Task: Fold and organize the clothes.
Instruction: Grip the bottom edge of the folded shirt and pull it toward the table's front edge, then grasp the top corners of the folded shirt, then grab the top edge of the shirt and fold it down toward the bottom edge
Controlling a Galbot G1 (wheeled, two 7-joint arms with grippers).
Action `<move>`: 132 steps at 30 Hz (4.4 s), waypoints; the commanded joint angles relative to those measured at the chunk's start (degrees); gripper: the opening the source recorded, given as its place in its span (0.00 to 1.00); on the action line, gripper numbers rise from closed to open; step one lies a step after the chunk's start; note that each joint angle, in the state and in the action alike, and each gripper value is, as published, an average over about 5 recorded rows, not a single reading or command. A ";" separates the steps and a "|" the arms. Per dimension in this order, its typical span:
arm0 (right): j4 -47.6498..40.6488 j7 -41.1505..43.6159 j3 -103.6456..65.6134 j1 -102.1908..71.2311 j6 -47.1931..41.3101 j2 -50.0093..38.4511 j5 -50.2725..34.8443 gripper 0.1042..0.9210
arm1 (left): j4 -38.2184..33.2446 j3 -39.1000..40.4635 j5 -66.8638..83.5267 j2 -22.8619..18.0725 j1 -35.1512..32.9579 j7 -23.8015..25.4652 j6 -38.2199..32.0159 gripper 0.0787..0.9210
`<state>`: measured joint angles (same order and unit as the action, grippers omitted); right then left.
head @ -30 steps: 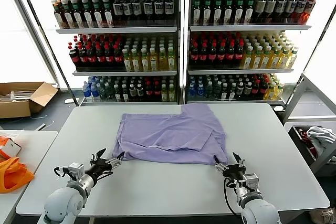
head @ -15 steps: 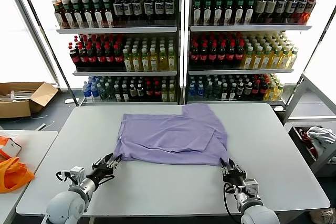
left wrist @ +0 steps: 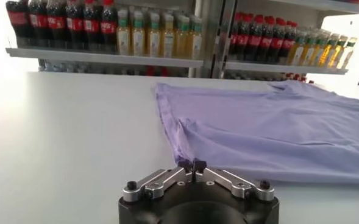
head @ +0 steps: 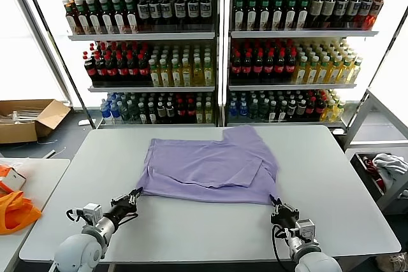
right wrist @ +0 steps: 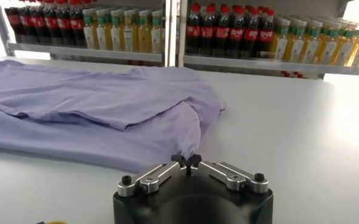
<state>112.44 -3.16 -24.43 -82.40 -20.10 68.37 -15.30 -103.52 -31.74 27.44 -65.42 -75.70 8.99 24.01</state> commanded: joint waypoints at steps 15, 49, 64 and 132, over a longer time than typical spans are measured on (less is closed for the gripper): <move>14.05 1.42 -4.21 -18.95 0.83 -3.33 0.19 0.01 | -19.70 -15.89 -0.60 -3.99 -29.97 0.78 0.61 0.01; -6.19 13.29 2.49 26.43 -11.06 -14.11 -11.27 0.85 | -4.81 -6.24 2.90 14.50 -1.86 5.95 1.74 0.79; -36.27 13.61 22.70 55.50 -12.66 -3.39 -12.06 0.88 | 16.46 9.64 5.61 17.72 20.23 8.27 1.32 0.88; -6.08 6.31 5.03 25.24 -13.05 -7.29 -24.60 0.00 | 3.48 1.56 6.23 17.91 8.00 12.24 -1.91 0.01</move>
<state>89.69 3.77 -12.23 -41.99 -33.23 65.28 -37.20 -90.53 -23.91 33.02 -48.11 -57.95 21.39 22.60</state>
